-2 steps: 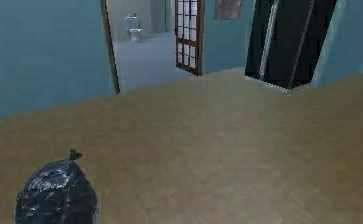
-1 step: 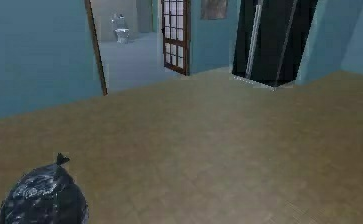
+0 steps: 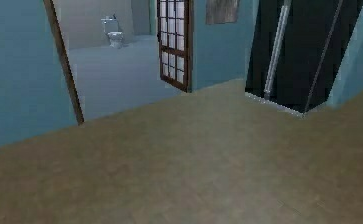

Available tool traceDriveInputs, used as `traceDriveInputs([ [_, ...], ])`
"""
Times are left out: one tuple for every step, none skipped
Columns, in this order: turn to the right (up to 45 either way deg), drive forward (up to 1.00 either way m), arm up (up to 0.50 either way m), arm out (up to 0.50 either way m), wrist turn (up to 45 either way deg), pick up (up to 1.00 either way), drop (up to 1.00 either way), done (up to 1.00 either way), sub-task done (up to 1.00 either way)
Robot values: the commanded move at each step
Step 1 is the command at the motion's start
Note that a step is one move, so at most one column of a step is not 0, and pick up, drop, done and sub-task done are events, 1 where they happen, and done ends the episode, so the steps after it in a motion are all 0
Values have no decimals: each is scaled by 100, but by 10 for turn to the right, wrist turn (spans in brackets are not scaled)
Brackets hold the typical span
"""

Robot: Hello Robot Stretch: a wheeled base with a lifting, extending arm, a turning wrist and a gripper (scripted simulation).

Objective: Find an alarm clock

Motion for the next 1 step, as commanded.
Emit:
traceDriveInputs([
  [240, 0, 0, 0, 0, 0, 0, 0, 0],
])
